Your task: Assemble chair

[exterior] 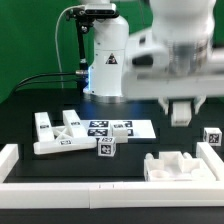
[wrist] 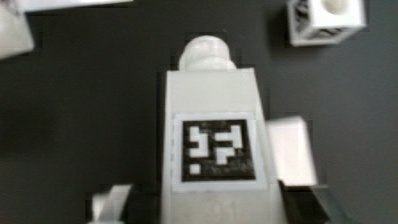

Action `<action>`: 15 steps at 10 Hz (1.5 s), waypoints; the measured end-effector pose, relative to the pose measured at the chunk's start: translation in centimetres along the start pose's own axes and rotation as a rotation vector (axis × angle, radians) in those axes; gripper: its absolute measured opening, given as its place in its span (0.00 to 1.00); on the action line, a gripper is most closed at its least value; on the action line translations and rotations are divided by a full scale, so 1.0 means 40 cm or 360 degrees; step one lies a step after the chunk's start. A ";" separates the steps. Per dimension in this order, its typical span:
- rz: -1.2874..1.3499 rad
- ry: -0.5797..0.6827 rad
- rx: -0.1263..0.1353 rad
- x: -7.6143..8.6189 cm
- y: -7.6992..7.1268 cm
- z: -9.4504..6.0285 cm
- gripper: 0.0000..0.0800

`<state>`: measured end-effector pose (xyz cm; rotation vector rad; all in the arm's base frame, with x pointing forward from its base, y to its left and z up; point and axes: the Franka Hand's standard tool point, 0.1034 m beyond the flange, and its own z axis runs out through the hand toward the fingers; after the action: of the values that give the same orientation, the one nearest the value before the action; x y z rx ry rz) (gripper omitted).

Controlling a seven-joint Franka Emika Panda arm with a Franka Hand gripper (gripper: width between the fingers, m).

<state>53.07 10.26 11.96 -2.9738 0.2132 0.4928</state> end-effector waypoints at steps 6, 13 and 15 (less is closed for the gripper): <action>-0.0192 0.0775 -0.0043 0.082 -0.019 -0.006 0.36; -0.0383 0.1047 -0.0100 0.128 -0.039 -0.042 0.36; -0.0441 0.1104 -0.0124 0.161 -0.027 -0.063 0.36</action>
Offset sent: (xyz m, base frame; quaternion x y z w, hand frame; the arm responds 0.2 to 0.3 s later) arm 0.0000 0.0000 0.0000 0.0000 0.1938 0.0000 0.9810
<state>60.06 10.22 12.33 -3.0494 -0.1661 -0.5802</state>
